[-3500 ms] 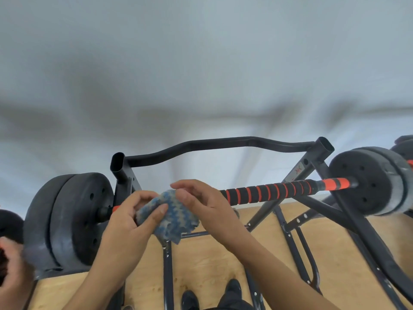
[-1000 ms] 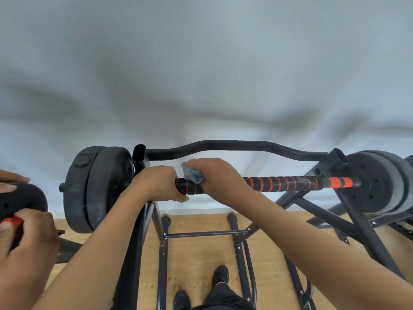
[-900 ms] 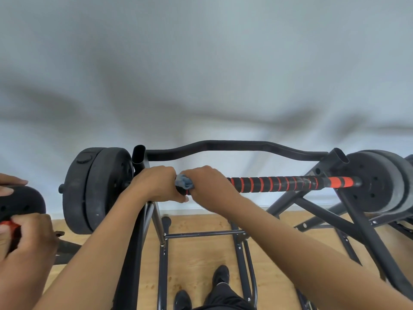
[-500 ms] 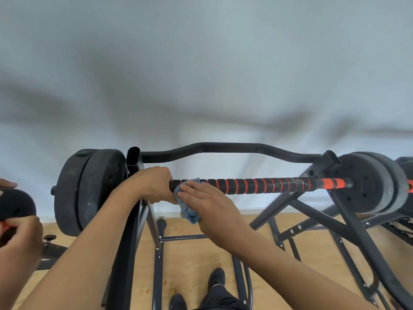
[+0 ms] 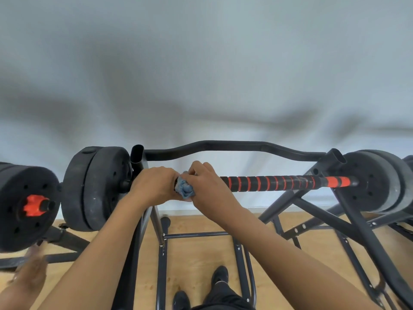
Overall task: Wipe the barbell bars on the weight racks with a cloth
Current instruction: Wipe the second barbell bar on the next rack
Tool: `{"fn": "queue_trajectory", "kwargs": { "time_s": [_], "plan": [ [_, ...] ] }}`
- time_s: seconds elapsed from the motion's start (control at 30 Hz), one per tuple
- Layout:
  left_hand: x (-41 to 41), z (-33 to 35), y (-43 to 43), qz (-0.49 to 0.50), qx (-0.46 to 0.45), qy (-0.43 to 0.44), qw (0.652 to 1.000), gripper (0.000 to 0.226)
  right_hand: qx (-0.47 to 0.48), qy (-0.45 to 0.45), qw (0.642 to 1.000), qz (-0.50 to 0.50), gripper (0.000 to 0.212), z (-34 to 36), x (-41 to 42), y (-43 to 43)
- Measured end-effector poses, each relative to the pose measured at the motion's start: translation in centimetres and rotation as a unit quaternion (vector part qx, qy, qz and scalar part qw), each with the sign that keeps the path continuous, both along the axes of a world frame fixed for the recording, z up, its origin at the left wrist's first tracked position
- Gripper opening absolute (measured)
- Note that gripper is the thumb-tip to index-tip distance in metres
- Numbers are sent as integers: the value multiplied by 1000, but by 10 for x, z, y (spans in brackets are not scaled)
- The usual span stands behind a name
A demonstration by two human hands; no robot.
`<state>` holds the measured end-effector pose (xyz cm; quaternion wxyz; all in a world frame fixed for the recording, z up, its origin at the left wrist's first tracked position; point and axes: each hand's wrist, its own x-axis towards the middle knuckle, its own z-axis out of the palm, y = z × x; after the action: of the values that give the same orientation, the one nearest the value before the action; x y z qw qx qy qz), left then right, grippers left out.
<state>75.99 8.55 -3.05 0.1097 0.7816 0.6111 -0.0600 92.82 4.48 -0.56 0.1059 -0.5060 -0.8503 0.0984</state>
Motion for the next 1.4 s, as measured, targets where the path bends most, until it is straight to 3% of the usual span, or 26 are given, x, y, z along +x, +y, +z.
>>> {"fn": "queue_trajectory", "kwargs": {
  "time_s": [0.13, 0.27, 0.43, 0.57, 0.67, 0.8, 1.03, 1.17, 1.27, 1.33, 1.4],
  "plan": [
    [-3, 4, 11, -15, -35, -13, 999, 30, 20, -21, 999, 31, 50, -3, 4, -11],
    [-7, 0, 22, -23, -62, -67, 996, 53, -9, -12, 999, 45, 40, -21, 12, -39],
    [-11, -6, 15, -41, -3, -101, 994, 47, -105, 197, 970, -95, 27, 10, 31, 0],
    [-11, -8, 10, -31, 67, -95, 993, 40, -113, 247, 950, -155, 26, 28, 19, 30],
    [-8, -8, 8, -27, 96, -82, 992, 41, -107, 226, 959, -133, 21, 20, 2, 39],
    [-1, 1, 8, 26, 60, -34, 997, 39, -65, 81, 991, -89, 23, 0, -9, 40],
    [-2, 10, 14, 16, 9, -56, 998, 24, -23, 66, 998, 3, 47, -8, 6, 8],
    [-5, 9, 16, 7, 15, -78, 997, 25, -23, 53, 998, 22, 47, -4, 13, 0],
    [-8, -2, 10, -14, 95, -75, 993, 36, 10, 121, 993, 2, 28, 3, 8, 15],
    [-10, -13, 4, -11, 174, -72, 982, 55, 24, 122, 992, -14, 22, 7, -2, 26],
    [-12, -20, -4, 3, 211, -112, 971, 55, 6, 108, 994, -23, 24, 1, -9, 25]
  ]
}}
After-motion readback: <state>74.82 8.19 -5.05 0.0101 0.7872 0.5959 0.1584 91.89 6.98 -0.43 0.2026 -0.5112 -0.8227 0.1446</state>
